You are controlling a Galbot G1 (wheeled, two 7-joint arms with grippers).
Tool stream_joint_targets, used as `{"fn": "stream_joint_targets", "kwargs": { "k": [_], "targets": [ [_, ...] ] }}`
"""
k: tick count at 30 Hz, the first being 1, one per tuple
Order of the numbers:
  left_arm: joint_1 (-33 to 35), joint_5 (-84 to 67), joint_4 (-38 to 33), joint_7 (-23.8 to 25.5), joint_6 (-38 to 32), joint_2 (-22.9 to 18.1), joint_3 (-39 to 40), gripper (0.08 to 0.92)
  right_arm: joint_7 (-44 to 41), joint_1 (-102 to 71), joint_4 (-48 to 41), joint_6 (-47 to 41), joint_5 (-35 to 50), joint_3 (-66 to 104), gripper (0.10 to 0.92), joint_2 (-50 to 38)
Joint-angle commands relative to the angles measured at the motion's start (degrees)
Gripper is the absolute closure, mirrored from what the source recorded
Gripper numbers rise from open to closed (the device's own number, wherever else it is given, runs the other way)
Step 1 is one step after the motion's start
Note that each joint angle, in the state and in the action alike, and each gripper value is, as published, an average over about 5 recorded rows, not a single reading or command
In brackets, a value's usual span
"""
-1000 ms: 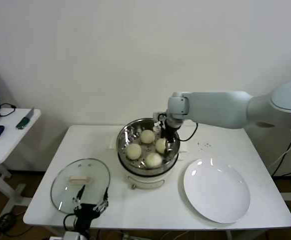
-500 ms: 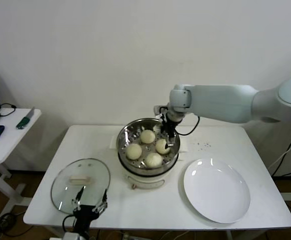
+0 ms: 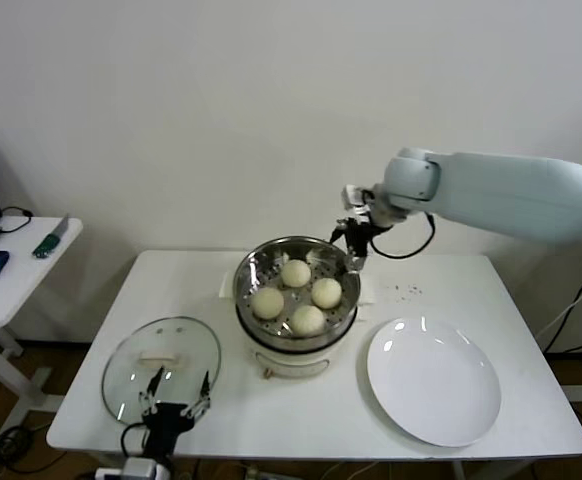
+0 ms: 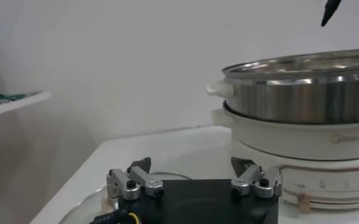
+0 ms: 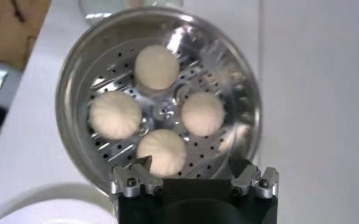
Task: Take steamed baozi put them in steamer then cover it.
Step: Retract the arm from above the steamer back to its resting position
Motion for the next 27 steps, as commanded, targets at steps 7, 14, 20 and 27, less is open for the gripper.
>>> {"fn": "stream_joint_targets", "kwargs": {
  "k": [7, 14, 20, 27],
  "targets": [
    [-1.74, 5.9, -0.74, -1.55, 0.32, 0.37, -0.07, 0.177, 33.71, -38.06, 14.68, 16.94, -7.93, 37.84, 0.203, -28.69],
    [-1.94, 10.45, -1.75, -3.07, 1.71, 0.5, -0.56, 0.177, 36.92, -70.55, 17.5, 17.31, -11.08, 70.65, 0.203, -29.49],
    [-2.42, 13.41, -2.19, -4.62, 1.55, 1.41, -0.94, 0.177, 43.42, -94.14, 20.55, 16.73, -12.05, 94.63, 0.203, -22.54],
    [-2.35, 29.31, -3.66, -6.81, 9.52, 2.84, -1.82, 0.177, 43.88, -111.79, 24.12, 15.79, -13.79, 113.32, 0.203, -11.99]
  ]
}}
